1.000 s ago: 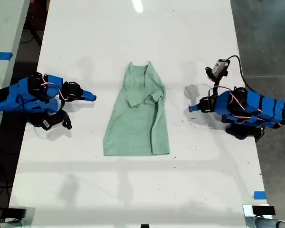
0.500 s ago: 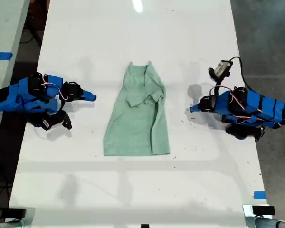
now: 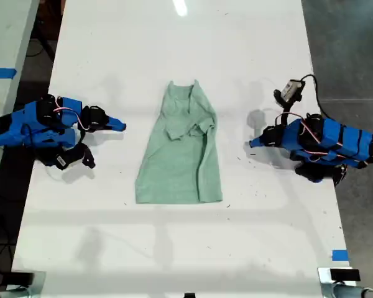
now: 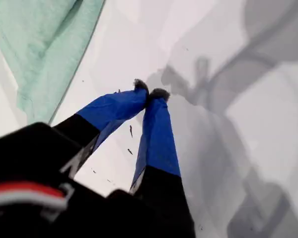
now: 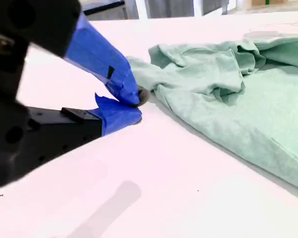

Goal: Fold t shirt

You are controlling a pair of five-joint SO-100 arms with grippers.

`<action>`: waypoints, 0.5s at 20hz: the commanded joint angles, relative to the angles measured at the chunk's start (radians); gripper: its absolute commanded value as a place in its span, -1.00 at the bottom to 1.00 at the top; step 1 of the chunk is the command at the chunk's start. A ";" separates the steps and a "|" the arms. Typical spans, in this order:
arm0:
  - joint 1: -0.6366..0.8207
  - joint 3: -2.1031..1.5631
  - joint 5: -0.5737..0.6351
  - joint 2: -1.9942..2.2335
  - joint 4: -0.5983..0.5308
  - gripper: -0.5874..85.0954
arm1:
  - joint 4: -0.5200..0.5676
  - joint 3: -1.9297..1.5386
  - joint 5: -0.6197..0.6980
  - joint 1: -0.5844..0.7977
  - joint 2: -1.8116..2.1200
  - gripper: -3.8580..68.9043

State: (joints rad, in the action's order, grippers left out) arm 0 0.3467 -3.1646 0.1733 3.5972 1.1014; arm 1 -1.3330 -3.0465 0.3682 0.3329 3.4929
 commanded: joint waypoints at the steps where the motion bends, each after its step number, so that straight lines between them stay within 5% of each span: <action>1: -0.012 -0.003 0.002 0.006 -0.021 -0.99 | -0.003 -0.057 -0.018 0.026 0.014 -0.86; 10: -0.008 -0.003 0.005 0.006 -0.021 -0.99 | -0.002 -0.055 -0.005 0.026 0.014 -0.86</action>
State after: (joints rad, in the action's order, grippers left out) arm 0 0.3467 -3.1646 0.1733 3.5972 1.1014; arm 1 -1.3330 -3.0465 0.3666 0.3559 3.4929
